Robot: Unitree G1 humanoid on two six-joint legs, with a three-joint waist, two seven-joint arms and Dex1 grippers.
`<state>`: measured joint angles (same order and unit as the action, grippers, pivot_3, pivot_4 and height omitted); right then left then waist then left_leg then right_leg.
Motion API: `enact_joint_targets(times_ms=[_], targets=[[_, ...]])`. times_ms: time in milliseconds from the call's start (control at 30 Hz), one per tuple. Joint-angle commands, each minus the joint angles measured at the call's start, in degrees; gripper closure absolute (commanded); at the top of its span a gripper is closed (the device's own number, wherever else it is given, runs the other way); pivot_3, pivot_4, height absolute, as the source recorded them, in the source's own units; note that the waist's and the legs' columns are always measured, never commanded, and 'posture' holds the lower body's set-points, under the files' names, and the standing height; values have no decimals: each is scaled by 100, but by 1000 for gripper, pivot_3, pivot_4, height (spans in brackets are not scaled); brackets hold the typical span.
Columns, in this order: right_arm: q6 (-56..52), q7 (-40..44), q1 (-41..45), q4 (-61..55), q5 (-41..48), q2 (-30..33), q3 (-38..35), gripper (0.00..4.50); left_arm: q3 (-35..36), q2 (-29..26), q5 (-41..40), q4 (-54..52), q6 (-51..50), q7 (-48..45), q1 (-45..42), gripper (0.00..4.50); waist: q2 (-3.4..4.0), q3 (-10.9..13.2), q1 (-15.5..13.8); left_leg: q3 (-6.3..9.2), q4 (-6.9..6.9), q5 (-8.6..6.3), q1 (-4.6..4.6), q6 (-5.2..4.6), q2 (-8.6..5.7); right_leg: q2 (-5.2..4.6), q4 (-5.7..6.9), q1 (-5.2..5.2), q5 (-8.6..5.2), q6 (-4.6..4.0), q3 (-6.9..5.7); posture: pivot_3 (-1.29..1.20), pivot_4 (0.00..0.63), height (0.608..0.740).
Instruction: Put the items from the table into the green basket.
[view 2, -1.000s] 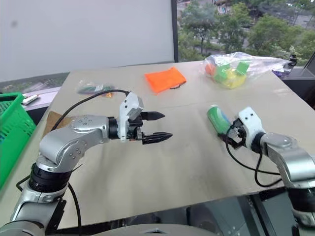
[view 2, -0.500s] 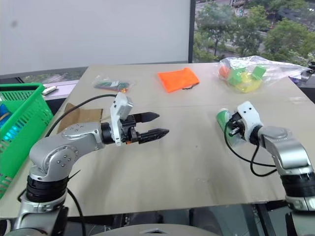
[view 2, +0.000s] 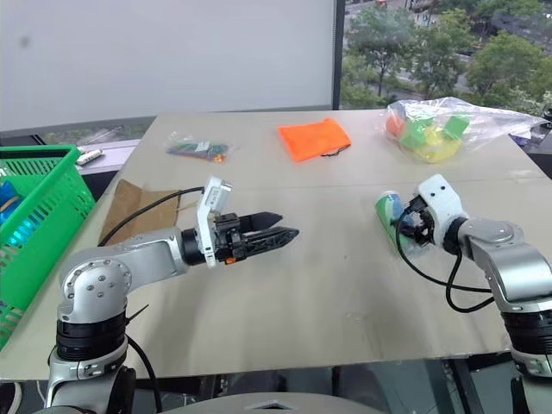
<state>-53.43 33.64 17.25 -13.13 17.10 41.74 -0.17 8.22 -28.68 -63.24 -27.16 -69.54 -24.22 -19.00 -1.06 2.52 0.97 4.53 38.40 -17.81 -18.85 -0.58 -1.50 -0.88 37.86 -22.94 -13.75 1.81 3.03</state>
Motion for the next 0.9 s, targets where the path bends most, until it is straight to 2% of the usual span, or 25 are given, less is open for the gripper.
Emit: enact_joint_targets(times_ms=[33,200,367,467,567,667,800,900], targets=[[-256,-58,185,224,-161,50,232,95,-166,-364,84,-502,190,-309,9,0,1,0,-19,-2,0,0,-1,0,-3,-3,0,0,0,0,0,15,0,740],[-418,-439,422,876,-574,-40,412,95,-466,-1037,572,-886,664,-893,235,0,2,-1,-30,-11,-3,7,-1,13,-4,-3,-11,0,0,0,2,25,0,740],[-442,-285,418,1299,-610,-87,570,95,-519,-1136,778,-960,965,-1035,330,0,5,1,-52,-11,-4,0,-3,0,-4,-4,-14,0,-1,0,1,45,0,740],[-88,-338,416,1521,-679,-191,486,869,-514,-1126,779,-984,1006,-1039,383,0,-2,-4,-44,-11,-4,-1,0,-2,-4,-3,-14,4,0,1,1,58,0,740],[4,-297,430,1364,-533,-281,224,2054,-408,-1002,563,-891,929,-920,375,0,-3,-4,-27,-15,-3,-1,3,-3,-2,-2,-13,5,1,2,3,53,0,740],[284,119,208,732,-53,-390,-93,2300,-137,-627,-147,-541,676,-448,227,0,-2,-3,-41,-14,-1,-1,2,-3,-2,-3,-11,5,1,3,3,45,0,740],[741,918,-97,-595,977,-706,-426,2308,132,-39,-1965,362,411,919,134,0,25,14,-7,-1,-2,-2,-1,-4,9,-4,-6,0,0,4,4,21,0,740],[533,968,-5,-1374,1617,-1065,-332,2348,-23,242,-2969,650,578,1754,212,0,32,19,-1,6,-5,-3,-7,-3,18,-12,-4,-12,0,4,7,11,0,740]])
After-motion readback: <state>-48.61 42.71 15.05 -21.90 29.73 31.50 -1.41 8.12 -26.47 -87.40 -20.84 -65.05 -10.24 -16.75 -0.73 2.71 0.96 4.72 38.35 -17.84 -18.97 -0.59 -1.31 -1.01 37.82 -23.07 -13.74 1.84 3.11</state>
